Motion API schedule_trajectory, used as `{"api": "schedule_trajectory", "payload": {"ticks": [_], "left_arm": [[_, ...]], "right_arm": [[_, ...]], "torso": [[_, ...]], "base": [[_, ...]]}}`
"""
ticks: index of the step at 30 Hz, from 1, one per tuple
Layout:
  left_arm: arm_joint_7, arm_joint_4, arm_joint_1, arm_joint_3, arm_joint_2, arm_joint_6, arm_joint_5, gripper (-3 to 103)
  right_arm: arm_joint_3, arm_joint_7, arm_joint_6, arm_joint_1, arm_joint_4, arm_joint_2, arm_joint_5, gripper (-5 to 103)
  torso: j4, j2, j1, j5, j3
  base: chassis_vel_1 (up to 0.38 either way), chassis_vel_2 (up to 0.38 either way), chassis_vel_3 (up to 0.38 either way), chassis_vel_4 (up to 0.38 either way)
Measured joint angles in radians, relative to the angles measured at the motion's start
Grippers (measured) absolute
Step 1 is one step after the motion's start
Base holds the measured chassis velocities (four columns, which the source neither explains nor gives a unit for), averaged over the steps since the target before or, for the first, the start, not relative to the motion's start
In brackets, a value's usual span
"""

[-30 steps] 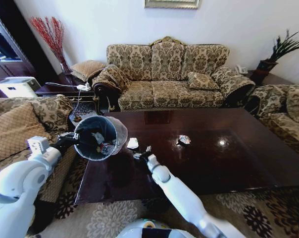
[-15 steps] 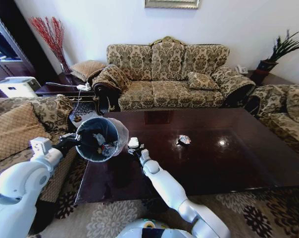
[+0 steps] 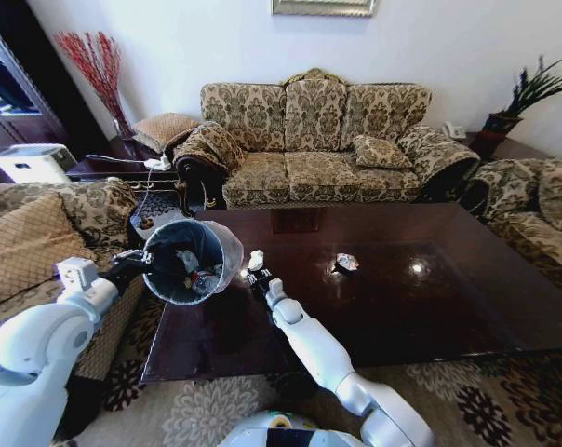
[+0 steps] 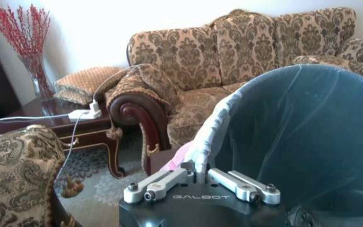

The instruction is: Move to the front of the table and place the trash on the table into the trash bin.

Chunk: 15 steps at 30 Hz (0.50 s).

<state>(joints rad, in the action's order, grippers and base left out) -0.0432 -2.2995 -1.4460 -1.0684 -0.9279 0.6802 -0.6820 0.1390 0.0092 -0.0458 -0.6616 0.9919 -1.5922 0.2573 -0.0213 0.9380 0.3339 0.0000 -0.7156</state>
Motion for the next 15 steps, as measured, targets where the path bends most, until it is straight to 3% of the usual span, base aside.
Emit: {"api": "schedule_trajectory", "payload": {"ticks": [2,4,15], "left_arm": [[0.0,-0.001,-0.001,-0.001,0.0,0.0,0.0,0],[0.0,-0.001,-0.001,-0.002,0.0,0.0,0.0,0],[-0.005,-0.001,0.003,-0.001,0.001,0.0,-0.002,0]], "right_arm": [[-0.002,0.0,-0.001,0.001,0.0,0.0,-0.002,21],[-0.009,-0.001,-0.002,0.002,0.0,0.003,-0.005,5],[-0.02,0.011,-0.003,-0.033,0.088,0.04,-0.032,0]], "torso": [[0.0,0.0,0.0,0.0,0.0],[-0.0001,0.0,0.0,0.0,0.0],[-0.0001,0.0,0.0,0.0001,0.0]], "base": [[0.0,0.0,0.0,0.0],[0.0,0.0,0.0,0.0],[0.0,0.0,0.0,0.0]]}}
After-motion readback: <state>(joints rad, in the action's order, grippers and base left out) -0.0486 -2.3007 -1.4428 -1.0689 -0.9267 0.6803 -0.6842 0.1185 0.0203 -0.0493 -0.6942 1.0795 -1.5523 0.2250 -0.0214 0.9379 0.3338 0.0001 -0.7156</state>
